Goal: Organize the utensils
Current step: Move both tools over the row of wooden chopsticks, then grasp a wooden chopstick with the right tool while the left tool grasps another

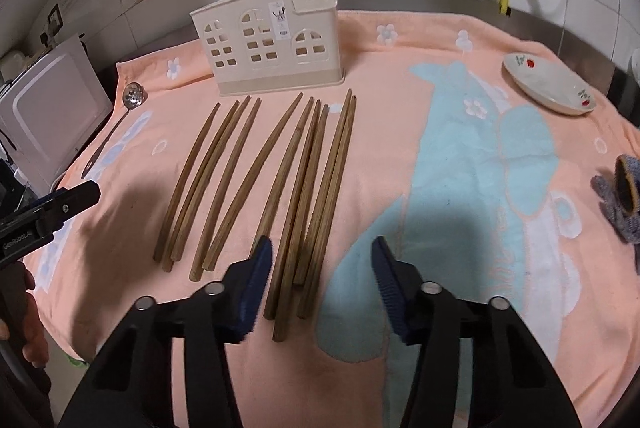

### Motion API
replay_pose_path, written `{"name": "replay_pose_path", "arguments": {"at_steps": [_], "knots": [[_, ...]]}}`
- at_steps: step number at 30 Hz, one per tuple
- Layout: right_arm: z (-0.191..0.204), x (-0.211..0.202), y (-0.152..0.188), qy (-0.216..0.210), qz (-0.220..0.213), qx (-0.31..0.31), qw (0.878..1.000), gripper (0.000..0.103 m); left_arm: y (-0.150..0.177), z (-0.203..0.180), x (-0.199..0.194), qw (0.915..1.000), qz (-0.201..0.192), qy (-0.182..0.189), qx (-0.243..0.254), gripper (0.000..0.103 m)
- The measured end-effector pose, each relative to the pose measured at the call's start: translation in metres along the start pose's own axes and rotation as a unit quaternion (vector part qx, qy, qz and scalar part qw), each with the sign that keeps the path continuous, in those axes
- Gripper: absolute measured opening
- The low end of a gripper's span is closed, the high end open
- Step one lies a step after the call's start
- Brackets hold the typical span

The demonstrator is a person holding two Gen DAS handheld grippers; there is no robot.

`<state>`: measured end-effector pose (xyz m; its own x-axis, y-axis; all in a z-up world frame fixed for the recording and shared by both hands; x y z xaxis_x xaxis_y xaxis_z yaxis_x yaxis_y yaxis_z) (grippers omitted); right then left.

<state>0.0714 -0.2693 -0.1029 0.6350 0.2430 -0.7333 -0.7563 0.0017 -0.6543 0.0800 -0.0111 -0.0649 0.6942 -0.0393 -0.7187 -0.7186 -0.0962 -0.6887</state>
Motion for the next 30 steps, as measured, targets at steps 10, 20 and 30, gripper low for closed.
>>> {"name": "replay_pose_path", "arguments": {"at_steps": [10,20,30], "knots": [[-0.003,0.016,-0.001,-0.008,0.016,0.015,1.0,0.013,0.001,-0.004,0.017,0.9999,0.011,0.006,0.007,0.088],[-0.002,0.022,-0.003,-0.007,0.024,0.022,0.999,0.006,0.002,-0.002,0.028,0.9998,0.02,0.004,0.008,0.088],[0.0,0.028,-0.002,0.004,0.032,0.016,0.999,0.006,0.003,-0.002,0.036,0.9996,0.028,0.003,0.006,0.088]]}}
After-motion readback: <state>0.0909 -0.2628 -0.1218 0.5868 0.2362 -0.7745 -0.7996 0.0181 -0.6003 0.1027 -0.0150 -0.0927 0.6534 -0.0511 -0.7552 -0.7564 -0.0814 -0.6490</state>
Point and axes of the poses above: each gripper's, at about its wrist camera, not at the fingertips, and x roughly the way its jaws point, z to its left, y to its underside, the point moved 5 cm from there along x, roughly the way its jaws point, and after that the axes turned 2 degrees about -y, right-handed, at the moved point
